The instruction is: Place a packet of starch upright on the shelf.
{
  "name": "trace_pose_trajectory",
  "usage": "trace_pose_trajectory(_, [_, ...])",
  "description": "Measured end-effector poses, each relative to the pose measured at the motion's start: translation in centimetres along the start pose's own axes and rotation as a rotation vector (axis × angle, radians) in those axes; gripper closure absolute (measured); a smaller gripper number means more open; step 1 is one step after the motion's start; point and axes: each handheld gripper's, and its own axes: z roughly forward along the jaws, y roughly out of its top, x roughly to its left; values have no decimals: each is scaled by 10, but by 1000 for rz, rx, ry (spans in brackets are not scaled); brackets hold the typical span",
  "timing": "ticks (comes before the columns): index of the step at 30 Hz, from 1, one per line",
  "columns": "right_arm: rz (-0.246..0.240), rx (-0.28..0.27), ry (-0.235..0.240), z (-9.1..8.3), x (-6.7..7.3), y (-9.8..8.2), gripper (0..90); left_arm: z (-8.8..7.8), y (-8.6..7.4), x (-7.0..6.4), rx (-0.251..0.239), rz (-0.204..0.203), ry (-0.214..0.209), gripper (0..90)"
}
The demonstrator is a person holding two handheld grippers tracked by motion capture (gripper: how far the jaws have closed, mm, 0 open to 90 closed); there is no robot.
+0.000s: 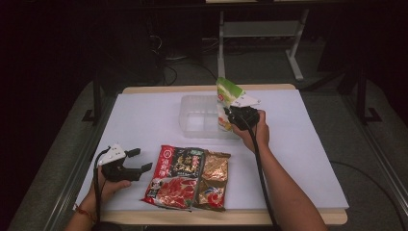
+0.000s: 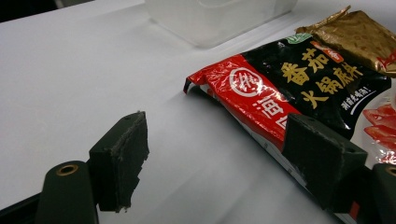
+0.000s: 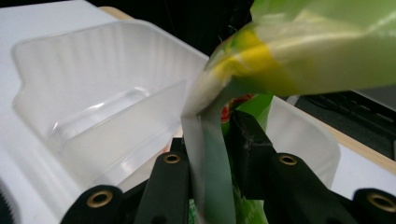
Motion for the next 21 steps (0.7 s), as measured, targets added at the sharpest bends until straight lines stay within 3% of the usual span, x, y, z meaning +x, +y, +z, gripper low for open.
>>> trace_pose_trajectory(6, [-12, 9, 20, -5, -1, -9, 785, 0, 0, -1, 2, 1, -3, 223])
trace_pose_trajectory(11, [19, 17, 48, -7, -5, -19, 796, 1, 0, -2, 7, 2, -6, 223])
trace_pose_trajectory(21, [-6, 15, 37, -8, -2, -27, 804, 0, 0, -3, 11, 12, -10, 223])
